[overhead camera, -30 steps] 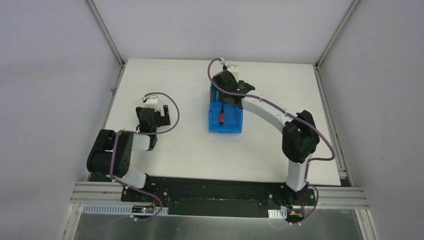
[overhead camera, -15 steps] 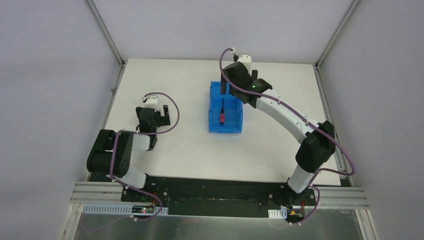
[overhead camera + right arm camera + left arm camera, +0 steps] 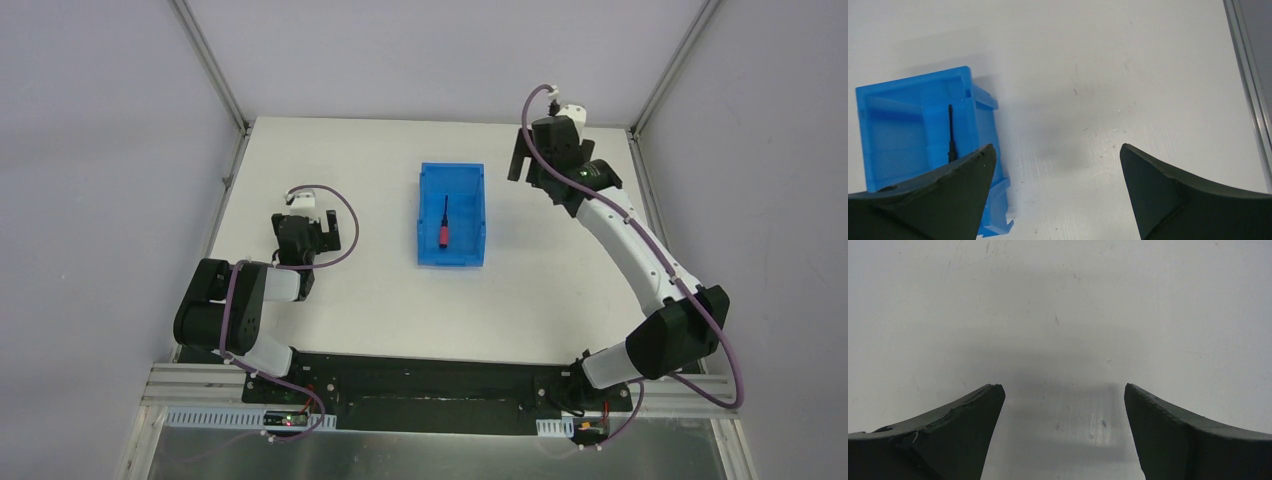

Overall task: Put the screwdriver in the bin
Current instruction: Reset both arms

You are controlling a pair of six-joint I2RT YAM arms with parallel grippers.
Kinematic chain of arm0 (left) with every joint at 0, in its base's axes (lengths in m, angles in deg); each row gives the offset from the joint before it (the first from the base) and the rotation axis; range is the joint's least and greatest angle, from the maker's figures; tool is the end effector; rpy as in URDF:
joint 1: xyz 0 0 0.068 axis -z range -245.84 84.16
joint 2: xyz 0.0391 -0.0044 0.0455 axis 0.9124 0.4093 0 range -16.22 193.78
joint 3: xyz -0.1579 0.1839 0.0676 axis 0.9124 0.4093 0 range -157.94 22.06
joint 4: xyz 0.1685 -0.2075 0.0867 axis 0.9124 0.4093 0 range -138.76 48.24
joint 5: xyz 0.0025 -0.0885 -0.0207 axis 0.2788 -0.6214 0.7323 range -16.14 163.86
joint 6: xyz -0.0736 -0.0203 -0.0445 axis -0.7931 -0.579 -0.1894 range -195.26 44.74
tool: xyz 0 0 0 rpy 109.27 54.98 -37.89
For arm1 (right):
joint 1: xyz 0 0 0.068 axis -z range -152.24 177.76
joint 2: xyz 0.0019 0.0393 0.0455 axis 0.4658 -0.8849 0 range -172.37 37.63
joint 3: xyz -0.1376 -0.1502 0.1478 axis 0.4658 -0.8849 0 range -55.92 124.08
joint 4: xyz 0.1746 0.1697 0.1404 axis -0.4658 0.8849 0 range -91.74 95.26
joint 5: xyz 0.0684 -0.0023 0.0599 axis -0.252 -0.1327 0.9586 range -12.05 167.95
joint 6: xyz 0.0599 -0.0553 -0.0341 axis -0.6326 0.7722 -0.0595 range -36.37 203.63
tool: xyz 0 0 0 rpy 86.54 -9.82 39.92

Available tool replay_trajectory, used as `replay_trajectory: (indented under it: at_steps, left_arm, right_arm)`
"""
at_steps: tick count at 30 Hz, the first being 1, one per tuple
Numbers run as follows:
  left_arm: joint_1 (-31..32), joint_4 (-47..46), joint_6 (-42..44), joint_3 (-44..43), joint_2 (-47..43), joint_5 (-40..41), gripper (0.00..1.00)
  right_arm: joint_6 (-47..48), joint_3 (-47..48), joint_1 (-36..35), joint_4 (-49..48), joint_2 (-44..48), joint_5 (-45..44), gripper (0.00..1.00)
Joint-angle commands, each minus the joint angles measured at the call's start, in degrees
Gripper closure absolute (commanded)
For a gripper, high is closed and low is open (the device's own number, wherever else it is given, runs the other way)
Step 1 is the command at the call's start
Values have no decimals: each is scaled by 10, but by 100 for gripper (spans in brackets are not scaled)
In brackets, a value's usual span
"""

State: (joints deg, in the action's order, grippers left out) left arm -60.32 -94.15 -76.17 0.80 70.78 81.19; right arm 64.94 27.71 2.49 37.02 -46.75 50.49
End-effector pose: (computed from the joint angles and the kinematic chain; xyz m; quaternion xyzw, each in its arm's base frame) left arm 0.3131 -0.0203 0.0848 -0.0036 0.8201 0.0205 0.5719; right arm 0.3535 0.1268 0.3195 0.0507 0.8830 -0.0440 0.4645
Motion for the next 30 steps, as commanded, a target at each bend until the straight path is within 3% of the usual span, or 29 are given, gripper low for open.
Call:
replay_trajectory:
  at_steps: [1, 17, 30]
  left_arm:
    - [-7, -16, -3, -1, -8, -5, 1]
    - [-7, -16, -3, -2, -7, -5, 1]
    - [-7, -16, -3, -2, -8, -6, 1]
  right_arm:
    - [23, -15, 44, 14, 30, 36, 2]
    - [71, -69, 239, -8, 32, 163, 2]
    - [144, -93, 322, -55, -1, 280, 1]
